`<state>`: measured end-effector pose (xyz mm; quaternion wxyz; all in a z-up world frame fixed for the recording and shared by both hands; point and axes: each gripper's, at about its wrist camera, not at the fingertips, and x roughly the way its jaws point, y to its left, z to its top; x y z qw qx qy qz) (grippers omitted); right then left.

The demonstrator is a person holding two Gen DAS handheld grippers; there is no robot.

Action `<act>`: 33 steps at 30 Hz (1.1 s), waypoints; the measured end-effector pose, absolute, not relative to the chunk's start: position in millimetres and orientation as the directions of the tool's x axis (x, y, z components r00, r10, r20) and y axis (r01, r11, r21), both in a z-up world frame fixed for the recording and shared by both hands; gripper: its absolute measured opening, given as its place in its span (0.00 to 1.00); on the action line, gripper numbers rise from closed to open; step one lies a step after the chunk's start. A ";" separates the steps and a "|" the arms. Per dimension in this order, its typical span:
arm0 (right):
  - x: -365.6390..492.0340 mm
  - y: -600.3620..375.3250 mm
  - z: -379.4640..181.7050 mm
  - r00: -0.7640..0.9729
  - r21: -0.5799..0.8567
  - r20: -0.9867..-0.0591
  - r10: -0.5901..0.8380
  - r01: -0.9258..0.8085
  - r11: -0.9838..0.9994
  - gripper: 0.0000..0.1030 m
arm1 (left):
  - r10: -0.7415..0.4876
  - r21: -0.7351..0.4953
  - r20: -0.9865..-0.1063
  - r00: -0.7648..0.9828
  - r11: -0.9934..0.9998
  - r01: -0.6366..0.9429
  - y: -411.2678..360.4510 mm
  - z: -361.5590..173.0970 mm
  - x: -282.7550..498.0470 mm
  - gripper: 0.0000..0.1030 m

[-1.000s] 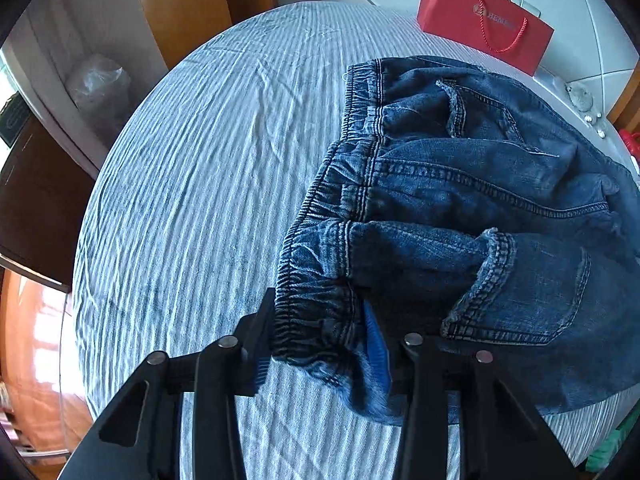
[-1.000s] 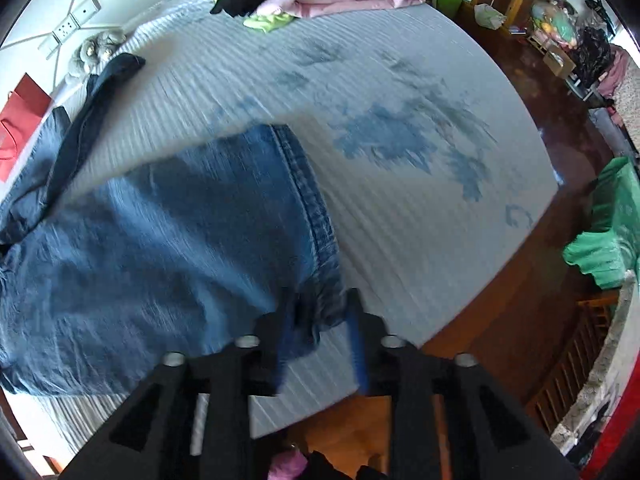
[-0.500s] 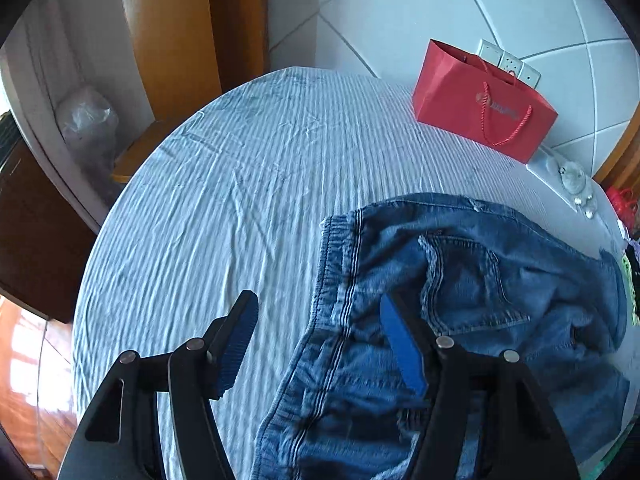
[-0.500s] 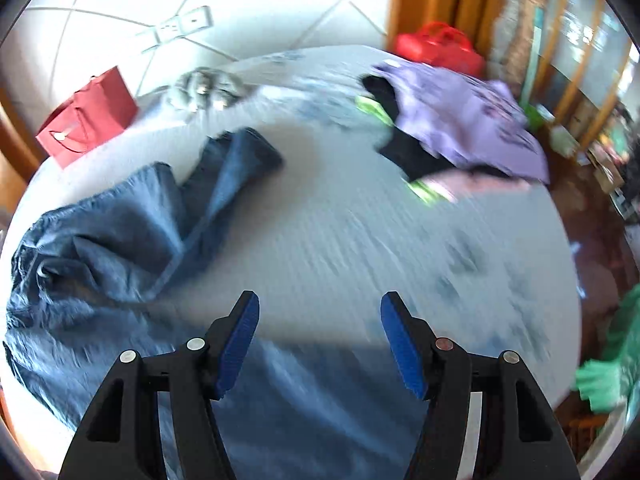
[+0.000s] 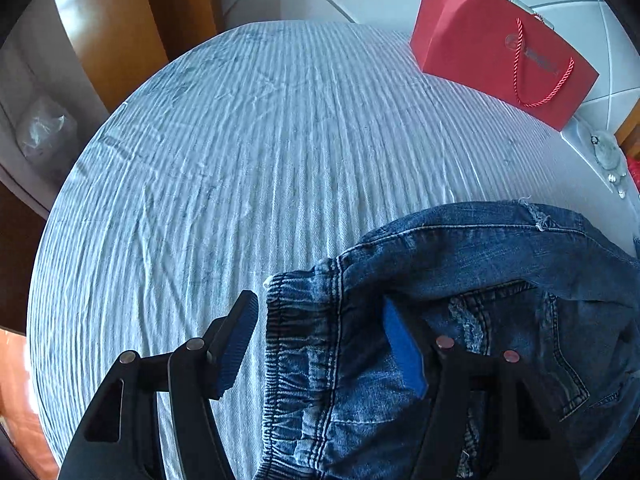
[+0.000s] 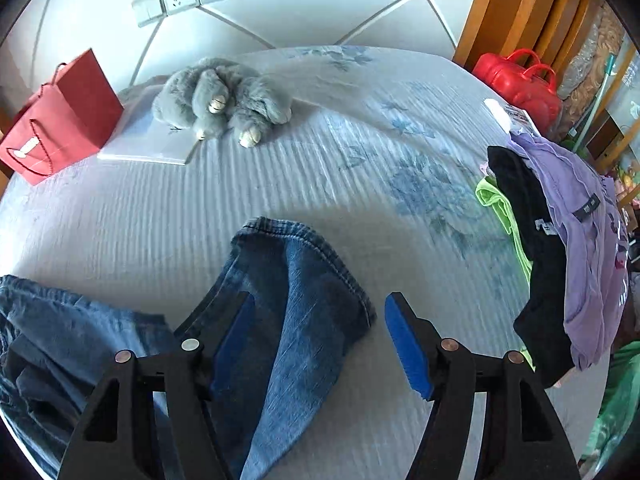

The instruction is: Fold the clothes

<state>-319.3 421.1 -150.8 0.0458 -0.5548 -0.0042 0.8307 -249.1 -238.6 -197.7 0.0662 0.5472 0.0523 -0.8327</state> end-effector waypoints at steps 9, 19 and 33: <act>-315.9 444.5 -174.0 -0.327 0.022 -0.945 0.024 -0.136 -0.990 0.71 | -0.040 -0.016 -0.907 -0.419 -0.992 0.129 -237.0 -205.7 -255.9 0.69; -325.4 424.8 -193.3 -0.323 0.014 -0.946 0.015 -0.088 -0.996 0.08 | -0.159 0.068 -0.871 -0.466 -0.976 0.206 -210.0 -179.1 -256.5 0.34; -292.5 450.5 -138.2 -0.488 0.113 -0.873 0.026 -0.252 -0.961 0.39 | -0.206 0.048 -0.829 -0.520 -0.953 0.301 -273.3 -136.1 -282.8 0.40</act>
